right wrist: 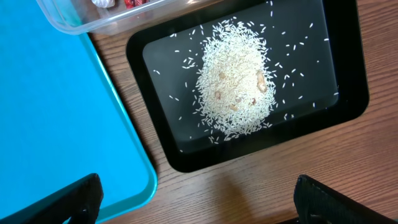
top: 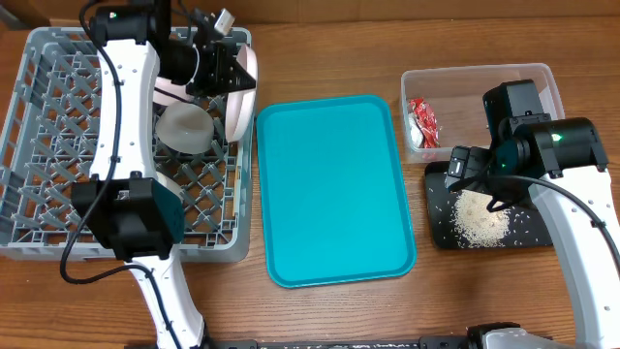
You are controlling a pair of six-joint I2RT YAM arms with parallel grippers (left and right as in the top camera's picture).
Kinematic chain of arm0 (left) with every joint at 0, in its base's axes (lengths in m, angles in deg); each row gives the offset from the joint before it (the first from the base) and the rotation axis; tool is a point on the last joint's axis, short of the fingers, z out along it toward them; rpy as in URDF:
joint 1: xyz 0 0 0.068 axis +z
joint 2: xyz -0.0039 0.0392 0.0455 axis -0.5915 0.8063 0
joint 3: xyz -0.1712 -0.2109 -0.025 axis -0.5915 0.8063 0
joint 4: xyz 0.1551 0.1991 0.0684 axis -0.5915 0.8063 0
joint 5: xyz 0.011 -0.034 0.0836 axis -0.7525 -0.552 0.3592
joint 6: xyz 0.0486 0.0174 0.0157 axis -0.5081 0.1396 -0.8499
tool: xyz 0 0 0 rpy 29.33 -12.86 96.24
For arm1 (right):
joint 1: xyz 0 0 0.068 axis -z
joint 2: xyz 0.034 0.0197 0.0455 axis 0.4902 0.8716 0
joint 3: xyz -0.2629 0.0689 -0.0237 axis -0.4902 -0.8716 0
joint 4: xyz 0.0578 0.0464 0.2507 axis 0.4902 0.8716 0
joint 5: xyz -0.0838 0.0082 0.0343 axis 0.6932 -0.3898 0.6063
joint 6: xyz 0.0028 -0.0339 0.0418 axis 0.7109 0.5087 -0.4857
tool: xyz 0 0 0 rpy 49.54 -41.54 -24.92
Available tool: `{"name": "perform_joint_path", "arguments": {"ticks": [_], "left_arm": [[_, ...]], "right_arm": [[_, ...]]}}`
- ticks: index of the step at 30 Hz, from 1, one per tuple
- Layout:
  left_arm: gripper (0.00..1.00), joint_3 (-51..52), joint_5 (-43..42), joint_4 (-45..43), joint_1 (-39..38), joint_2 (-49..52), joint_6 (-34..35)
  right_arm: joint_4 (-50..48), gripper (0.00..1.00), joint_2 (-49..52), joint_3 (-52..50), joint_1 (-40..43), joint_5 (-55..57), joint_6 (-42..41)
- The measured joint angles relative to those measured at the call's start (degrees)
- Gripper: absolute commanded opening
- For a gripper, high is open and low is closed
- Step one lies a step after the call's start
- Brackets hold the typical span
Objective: Sort waste into correct bins and load items into the dishwasher
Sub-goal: 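Stand the pink plate upright in the rack and open the left gripper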
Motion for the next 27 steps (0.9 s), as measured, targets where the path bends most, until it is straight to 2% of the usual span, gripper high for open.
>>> {"name": "perform_joint_path", "arguments": {"ticks": [4,6,10,13,20,27], "left_arm": [[0.04,3.23,1.75,-0.33,1.53,0.00,-0.17],[0.09,4.22,3.04,-0.15,1.86,0.02,-0.15],[0.43,4.26,6.45,0.33,2.12,-0.07,-0.81],[0.55,4.28,9.94,0.52,2.12,0.00,-0.39],[0.60,3.21,19.28,0.85,2.12,0.00,3.04],[0.66,-0.07,24.13,0.57,2.16,-2.45,4.79]], "right_arm": [[0.02,1.00,0.00,0.00,0.00,0.00,0.00],[0.04,1.00,0.00,0.00,0.00,0.02,0.02],[0.02,1.00,0.00,0.00,0.00,0.00,0.02],[0.02,1.00,0.00,0.00,0.00,0.00,0.02],[-0.70,1.00,0.00,0.00,0.00,0.00,0.02],[-7.19,1.00,0.00,0.00,0.00,0.02,0.04]]}}
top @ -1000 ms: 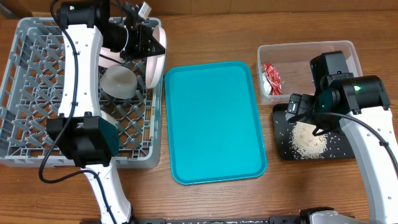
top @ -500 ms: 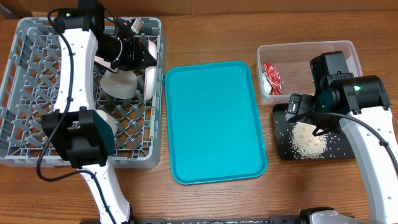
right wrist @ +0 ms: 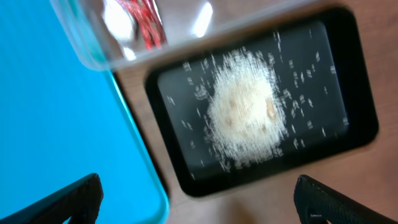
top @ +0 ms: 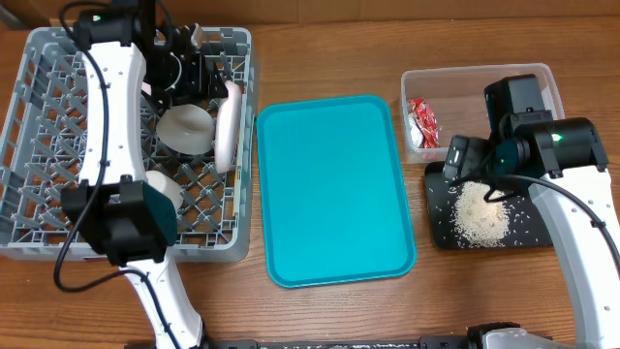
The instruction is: Sort waste into correct bins and load items into the dishwasher
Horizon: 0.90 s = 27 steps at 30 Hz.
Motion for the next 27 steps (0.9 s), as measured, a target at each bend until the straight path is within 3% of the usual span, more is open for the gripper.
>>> {"name": "perform_joint_path", "arguments": {"ticks": [1,2,3,9,14,19,23,27], "left_arm": [[0.67,-0.09,0.59,0.00,0.00,-0.87,0.09],[0.81,-0.15,1.33,0.02,0.00,-2.01,0.11],[0.86,-0.26,1.92,0.04,0.00,-3.06,-0.02],[0.87,-1.05,8.24,0.85,0.00,-9.49,3.80],[0.92,-1.55,17.75,5.49,0.00,-11.67,12.20],[0.94,-1.53,21.38,11.15,0.00,-11.69,15.30],[1.00,-1.01,18.93,11.13,0.00,-11.69,14.73],[1.00,1.55,16.79,11.10,0.00,-11.76,14.47]], "right_arm": [[-1.51,1.00,0.00,0.00,0.00,-0.02,-0.04],[-3.17,1.00,0.00,0.00,0.00,-0.02,-0.02],[-4.94,1.00,0.00,0.00,0.00,-0.04,0.00],[-17.77,1.00,0.00,-0.02,0.00,-0.92,-0.02],[-29.90,1.00,0.00,-0.02,0.00,-4.35,2.23],[-27.78,1.00,0.35,-0.02,0.00,-7.28,7.26],[-22.32,1.00,1.03,-0.02,0.02,-8.17,9.27],[-16.70,1.00,1.18,-0.02,0.00,-8.39,10.10]]}}
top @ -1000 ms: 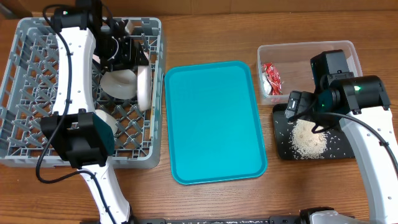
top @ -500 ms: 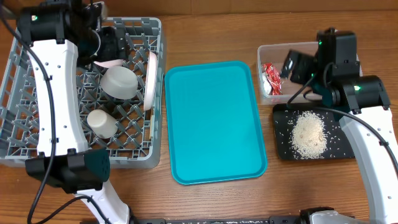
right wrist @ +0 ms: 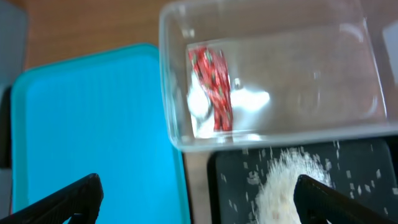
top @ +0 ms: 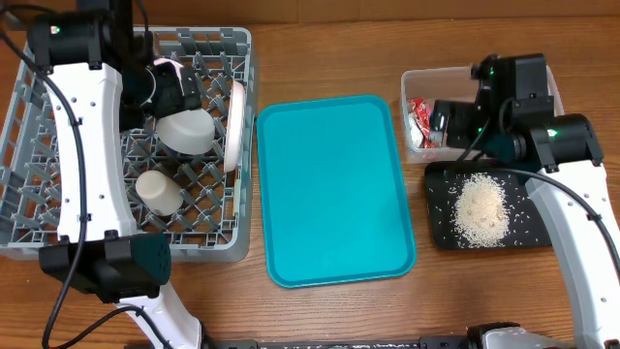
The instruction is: Sort waste into correct bins and load items into the dishwasher
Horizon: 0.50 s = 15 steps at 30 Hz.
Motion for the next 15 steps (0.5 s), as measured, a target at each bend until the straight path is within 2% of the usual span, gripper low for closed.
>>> {"name": "perform_joint_path", "arguments": {"ticks": [8,13,15], "left_arm": [[1.00,14.10,1.55,-0.17,0.00,-4.85,0.20],[1.00,22.08,4.20,-0.66,0.00,-12.94,0.22],[1.00,26.67,5.25,-4.81,0.00,-19.26,0.20]], "right_arm": [[4.17,1.00,-0.02,0.00,0.00,-0.02,0.09],[3.69,1.00,-0.90,-1.11,0.00,0.00,-1.33],[2.54,1.00,-2.16,-2.71,0.00,-0.02,-1.77]]}}
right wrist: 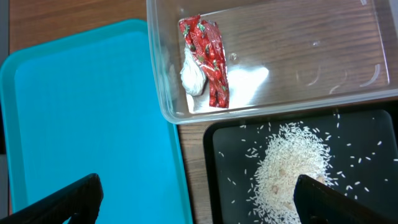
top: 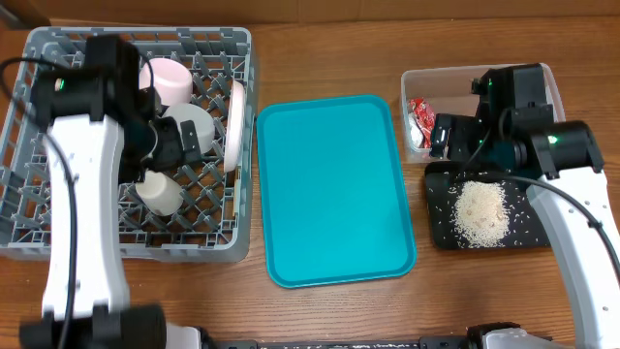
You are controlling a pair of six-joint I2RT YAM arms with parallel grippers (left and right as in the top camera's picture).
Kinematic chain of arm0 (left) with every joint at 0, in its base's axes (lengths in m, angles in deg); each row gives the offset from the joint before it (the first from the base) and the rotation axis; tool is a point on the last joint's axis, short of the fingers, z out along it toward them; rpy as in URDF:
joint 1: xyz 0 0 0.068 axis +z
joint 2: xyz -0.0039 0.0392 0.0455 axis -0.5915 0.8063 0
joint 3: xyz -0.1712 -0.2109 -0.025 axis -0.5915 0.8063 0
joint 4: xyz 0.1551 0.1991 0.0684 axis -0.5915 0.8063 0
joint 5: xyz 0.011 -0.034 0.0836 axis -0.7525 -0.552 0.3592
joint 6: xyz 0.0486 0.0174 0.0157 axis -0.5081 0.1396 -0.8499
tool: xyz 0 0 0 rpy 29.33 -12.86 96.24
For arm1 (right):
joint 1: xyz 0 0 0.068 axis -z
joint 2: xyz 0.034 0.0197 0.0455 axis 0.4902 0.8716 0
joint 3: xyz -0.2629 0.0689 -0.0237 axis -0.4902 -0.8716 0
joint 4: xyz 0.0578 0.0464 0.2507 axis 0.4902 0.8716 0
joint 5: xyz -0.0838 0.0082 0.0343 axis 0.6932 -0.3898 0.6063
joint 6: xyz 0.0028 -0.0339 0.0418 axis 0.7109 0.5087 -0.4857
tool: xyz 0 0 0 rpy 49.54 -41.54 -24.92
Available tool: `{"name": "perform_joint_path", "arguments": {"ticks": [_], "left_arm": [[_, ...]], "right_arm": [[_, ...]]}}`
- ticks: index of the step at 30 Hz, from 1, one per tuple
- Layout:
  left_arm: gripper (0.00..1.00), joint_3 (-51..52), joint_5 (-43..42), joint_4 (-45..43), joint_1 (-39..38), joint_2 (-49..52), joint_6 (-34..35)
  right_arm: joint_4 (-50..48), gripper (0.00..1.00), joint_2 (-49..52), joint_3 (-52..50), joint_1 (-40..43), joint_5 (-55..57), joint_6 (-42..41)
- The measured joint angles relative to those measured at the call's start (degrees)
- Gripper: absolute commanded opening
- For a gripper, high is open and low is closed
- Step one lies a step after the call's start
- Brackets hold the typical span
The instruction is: Sort waste into correct bins and load items into the dishwasher
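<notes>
The grey dish rack (top: 39,228) at the left holds a pink cup (top: 165,78), a white bowl (top: 199,124), a small white cup (top: 160,192) and a plate on edge (top: 235,111). My left gripper (top: 184,143) hangs over the rack's middle beside the bowl; its jaws are too dark to read. A clear bin (right wrist: 311,62) holds a red wrapper (right wrist: 211,59) and a white crumpled scrap (right wrist: 191,78). My right gripper (right wrist: 196,186) is open and empty, above the gap between the teal tray and the black tray.
The bare teal tray (top: 334,189) lies in the middle of the wooden table. A black tray (top: 441,233) with a heap of rice (top: 481,210) sits in front of the clear bin at the right. My right arm runs along the table's right side.
My left arm has drawn back from the rack's far side to its middle, leaving the pink cup uncovered. My right gripper has shifted slightly toward the black tray, still open.
My left gripper was at the rack's back right corner with the plate. Then the plate stood on edge at the rack's right side, and the gripper has since moved away left and toward the middle. My right gripper went from above the rice to the clear bin's near edge, open throughout.
</notes>
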Motion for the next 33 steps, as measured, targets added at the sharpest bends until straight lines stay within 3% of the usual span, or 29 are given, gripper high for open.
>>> {"name": "perform_joint_path", "arguments": {"ticks": [5,12,18,33], "left_arm": [[1.00,10.03,0.90,-9.31,0.00,-14.82,-0.22],[1.00,23.91,1.09,-21.33,0.00,-35.76,-3.15],[1.00,31.61,1.07,-24.81,0.00,-47.74,-4.26],[1.00,34.12,1.07,-24.11,0.00,-50.27,-4.13]], "right_arm": [[-3.34,1.00,-5.49,-5.18,0.00,-0.02,-0.61],[-10.56,1.00,-21.70,-17.20,0.00,-0.02,-1.18],[-10.19,1.00,-34.29,-23.71,0.00,0.02,-1.31],[-2.27,1.00,-36.96,-24.04,0.00,0.04,-1.33]]}}
